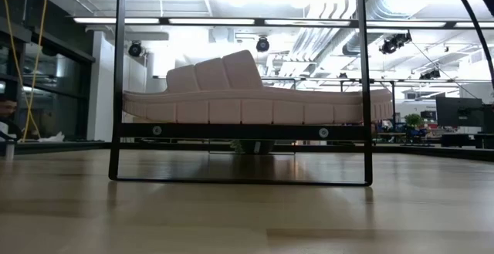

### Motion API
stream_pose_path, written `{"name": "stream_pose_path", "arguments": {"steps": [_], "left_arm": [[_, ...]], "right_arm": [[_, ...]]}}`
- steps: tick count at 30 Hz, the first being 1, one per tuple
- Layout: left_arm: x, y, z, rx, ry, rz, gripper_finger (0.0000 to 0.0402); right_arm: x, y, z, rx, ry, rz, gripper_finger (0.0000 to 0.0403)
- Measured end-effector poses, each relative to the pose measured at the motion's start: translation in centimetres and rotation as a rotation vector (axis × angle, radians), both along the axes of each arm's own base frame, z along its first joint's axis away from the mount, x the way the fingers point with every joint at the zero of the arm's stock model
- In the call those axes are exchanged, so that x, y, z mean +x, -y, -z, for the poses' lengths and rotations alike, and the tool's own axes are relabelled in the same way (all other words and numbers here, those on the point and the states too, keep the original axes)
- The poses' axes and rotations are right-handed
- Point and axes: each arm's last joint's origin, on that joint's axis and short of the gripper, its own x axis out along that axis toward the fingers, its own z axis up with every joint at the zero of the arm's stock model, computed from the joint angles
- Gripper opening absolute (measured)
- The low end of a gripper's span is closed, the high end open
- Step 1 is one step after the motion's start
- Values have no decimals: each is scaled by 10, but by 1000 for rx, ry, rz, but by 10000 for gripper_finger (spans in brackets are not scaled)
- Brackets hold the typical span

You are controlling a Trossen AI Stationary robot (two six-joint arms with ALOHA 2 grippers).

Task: Pick and place slides into the shelf
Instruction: Put the black slide on the shelf

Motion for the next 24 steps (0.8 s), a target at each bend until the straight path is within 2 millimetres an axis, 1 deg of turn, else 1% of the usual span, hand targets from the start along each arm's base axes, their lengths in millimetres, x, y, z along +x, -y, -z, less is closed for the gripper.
{"name": "stream_pose_path", "arguments": {"steps": [7, 10, 13, 18, 24], "left_arm": [[7, 3, 1, 9, 23, 14, 53], [10, 5, 1, 8, 34, 17, 53], [13, 4, 1, 6, 39, 12, 53], [23, -4, 4, -6, 19, 38, 53], [37, -17, 12, -41, -65, 41, 53]], "right_arm": [[-1, -4, 0, -3, 3, 8, 250], [-2, -8, 0, -12, 11, 25, 250], [0, -13, 4, -6, 20, 21, 250], [9, -18, 21, 10, 1, 10, 250], [10, -19, 22, 31, 13, -30, 250]]}}
